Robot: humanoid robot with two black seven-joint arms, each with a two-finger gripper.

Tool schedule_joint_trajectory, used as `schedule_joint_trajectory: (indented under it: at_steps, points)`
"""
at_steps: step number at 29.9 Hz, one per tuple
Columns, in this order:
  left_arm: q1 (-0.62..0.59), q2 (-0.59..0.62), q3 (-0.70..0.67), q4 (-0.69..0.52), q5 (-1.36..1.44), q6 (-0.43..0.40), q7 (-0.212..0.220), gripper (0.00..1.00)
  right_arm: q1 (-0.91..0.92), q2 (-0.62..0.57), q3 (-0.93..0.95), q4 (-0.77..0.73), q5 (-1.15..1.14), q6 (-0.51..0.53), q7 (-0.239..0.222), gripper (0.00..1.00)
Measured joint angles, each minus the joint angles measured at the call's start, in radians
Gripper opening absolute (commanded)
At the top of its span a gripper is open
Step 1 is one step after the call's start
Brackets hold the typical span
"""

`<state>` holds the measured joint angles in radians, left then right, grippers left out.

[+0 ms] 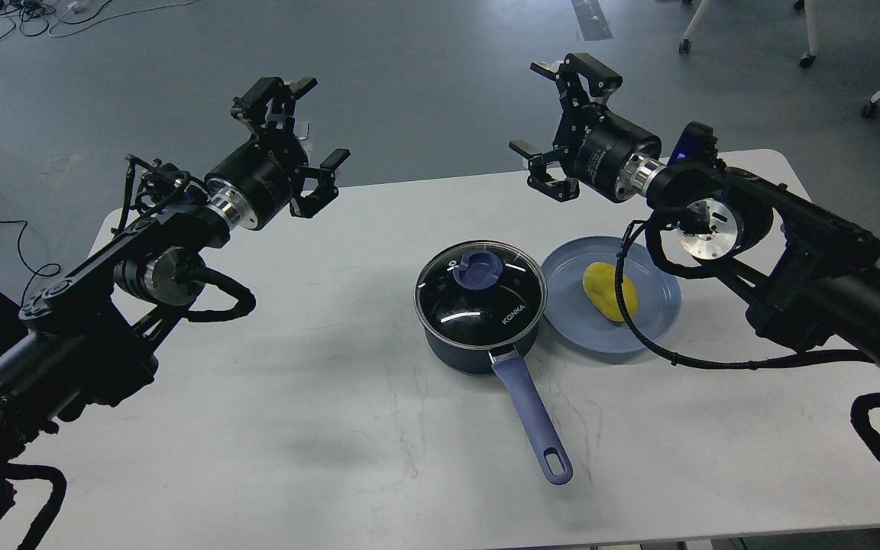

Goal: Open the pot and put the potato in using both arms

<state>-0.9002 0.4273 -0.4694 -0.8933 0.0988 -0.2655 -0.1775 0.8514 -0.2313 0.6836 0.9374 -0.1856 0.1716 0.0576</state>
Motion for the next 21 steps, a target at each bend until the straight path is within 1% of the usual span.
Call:
schedule_joint_trajectory:
  at_steps: [6, 21]
  points:
    - [0.019, 0.015, -0.005, -0.008, 0.002, -0.004, -0.003, 1.0, 0.007, 0.0, 0.033, -0.008, 0.0, -0.002, -0.005, 1.0]
    - [0.007, 0.018, -0.015, -0.004, 0.001, -0.021, -0.002, 1.0, 0.036, 0.003, 0.047, -0.029, -0.002, -0.002, -0.002, 1.0]
